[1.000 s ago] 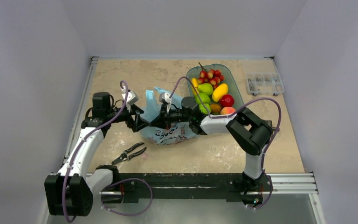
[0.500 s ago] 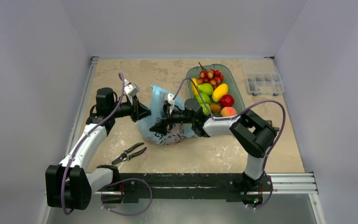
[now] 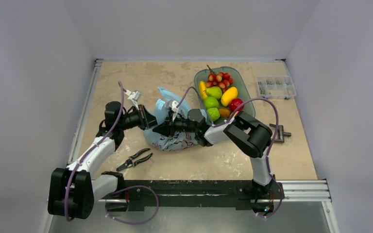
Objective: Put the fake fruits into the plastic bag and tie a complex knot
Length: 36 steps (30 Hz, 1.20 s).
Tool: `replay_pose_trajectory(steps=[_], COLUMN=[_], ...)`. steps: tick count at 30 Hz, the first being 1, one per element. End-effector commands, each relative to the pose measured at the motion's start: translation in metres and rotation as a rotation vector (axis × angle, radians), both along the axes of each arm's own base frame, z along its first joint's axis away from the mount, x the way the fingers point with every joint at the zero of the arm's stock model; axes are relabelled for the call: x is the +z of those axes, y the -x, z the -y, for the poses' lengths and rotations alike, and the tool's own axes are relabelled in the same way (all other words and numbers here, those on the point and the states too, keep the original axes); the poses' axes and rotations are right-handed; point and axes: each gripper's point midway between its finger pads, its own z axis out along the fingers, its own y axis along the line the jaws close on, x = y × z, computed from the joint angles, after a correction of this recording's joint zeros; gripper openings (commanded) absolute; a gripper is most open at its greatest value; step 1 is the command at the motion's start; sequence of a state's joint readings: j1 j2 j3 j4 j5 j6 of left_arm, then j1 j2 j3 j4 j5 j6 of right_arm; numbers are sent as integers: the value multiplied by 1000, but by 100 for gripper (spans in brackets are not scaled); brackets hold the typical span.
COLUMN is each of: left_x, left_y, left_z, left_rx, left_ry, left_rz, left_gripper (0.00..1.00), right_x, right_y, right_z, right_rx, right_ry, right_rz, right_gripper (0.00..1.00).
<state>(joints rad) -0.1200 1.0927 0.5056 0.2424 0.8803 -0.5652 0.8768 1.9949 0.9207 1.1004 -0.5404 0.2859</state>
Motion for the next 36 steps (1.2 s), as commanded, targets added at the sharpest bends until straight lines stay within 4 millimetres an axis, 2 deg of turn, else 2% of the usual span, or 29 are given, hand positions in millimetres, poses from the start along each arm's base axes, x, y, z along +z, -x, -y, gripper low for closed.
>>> replay_pose_trajectory(steps=[1,3,4,6,7,8,10,12,15,19,23,26,29,33,34,36], left_x=[25,28,28,29,32,36,33,25,19,20,28,30,32,39,40,42], left_y=[2,8,8,4,4,1,8,26,43,31,21,12,8,10,10,11], left_z=[14,15,9,-13,-25,-38,-54,-57,-51,-39,-13,-5,-1,1,1,2], left_rx=[-50,-82,-76,-6,22,51,37,-52,-177,-211,-258,-249,-258,-266,-268,-271], left_ry=[78,71,48,-1,-33,-79,-202,-295,-332,-332,-299,-262,-241,-226,-218,-205], left_rz=[38,47,48,76,110,180,270,349,455,498,519,494,478,491,487,481], left_gripper=[0,2,16,53,64,72,78,79,79,80,78,69,53,50,46,34], right_x=[7,9,10,21,25,28,32,36,40,42,42,42,43,42,42,41], right_y=[-7,-4,-1,1,3,5,8,10,14,17,17,18,20,22,23,24], right_z=[-9,-7,-5,-1,1,1,2,2,5,6,4,4,6,8,8,9], right_rx=[-20,-8,-3,-6,-3,4,15,23,36,52,59,66,71,74,76,78], right_ry=[-32,-38,-39,-50,-54,-59,-63,-70,-75,-75,-71,-71,-72,-70,-71,-72], right_rz=[67,74,72,86,90,94,94,92,91,99,113,121,125,123,122,124], right_gripper=[16,7,2,0,0,0,0,0,0,0,0,0,0,0,0,0])
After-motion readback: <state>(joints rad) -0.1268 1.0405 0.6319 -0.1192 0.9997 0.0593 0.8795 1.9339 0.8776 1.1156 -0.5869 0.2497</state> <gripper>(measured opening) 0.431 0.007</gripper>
